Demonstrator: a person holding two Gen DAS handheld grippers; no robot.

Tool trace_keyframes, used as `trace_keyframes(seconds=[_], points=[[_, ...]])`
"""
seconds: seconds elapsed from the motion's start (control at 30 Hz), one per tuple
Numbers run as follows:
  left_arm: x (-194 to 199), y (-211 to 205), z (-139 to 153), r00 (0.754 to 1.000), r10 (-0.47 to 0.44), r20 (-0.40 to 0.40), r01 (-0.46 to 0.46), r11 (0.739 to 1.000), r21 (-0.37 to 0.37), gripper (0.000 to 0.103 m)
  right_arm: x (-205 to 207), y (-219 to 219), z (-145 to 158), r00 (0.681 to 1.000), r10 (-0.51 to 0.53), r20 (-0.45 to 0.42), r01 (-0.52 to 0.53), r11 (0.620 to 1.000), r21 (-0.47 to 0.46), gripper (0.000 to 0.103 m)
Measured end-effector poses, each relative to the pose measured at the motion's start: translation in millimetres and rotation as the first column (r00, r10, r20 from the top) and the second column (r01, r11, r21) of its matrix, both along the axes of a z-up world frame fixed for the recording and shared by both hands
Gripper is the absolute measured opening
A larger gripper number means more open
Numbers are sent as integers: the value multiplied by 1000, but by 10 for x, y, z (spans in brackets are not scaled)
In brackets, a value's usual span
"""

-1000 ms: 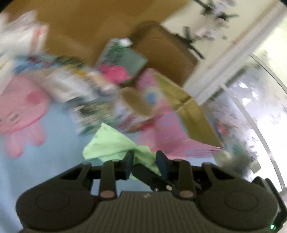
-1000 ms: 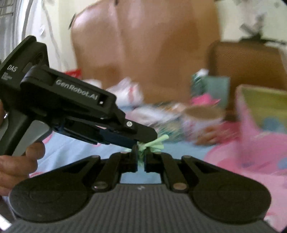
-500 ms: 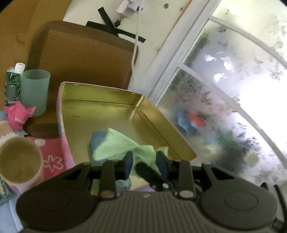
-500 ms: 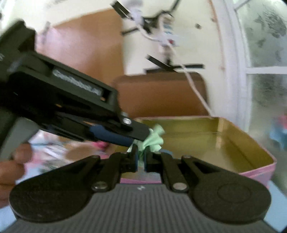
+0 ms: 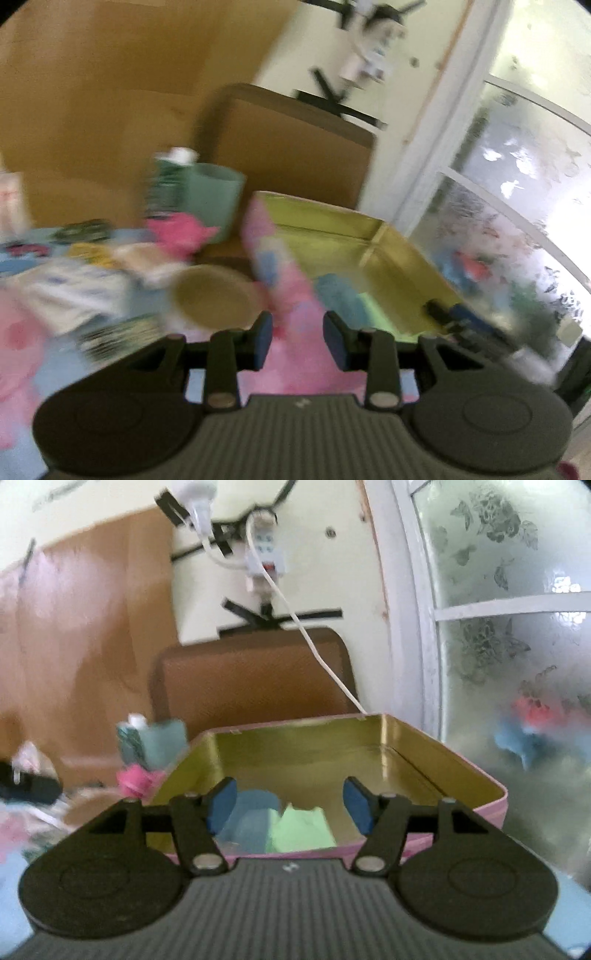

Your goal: Organize soft objects

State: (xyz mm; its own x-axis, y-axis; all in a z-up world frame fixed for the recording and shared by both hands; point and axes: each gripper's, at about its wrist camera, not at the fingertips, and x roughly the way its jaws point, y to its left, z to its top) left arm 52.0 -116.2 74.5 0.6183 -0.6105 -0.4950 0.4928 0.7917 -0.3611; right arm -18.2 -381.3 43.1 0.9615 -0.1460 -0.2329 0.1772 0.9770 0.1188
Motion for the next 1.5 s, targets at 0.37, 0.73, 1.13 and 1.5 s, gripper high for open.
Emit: trace_keyframes(seconds=[0.37, 0.73, 1.13, 1.5], points=[[-1346, 2441, 385, 903, 348, 250, -412, 866, 282, 38, -182, 1050, 230, 952, 303, 44, -303, 953, -7, 86], [-2545, 3609, 315, 681, 660, 318, -722, 531, 444, 43, 175, 2061, -44, 835, 528, -151, -537, 843, -23, 87], [-1138, 2312, -378, 890, 451, 58, -433, 879, -199, 79, 749, 2079, -259, 829, 440, -346, -484, 874, -46, 87], [-523, 1796, -687, 864, 493, 104, -501, 861, 83, 94, 1081, 2262, -384, 802, 438, -405, -490, 871, -29, 88]])
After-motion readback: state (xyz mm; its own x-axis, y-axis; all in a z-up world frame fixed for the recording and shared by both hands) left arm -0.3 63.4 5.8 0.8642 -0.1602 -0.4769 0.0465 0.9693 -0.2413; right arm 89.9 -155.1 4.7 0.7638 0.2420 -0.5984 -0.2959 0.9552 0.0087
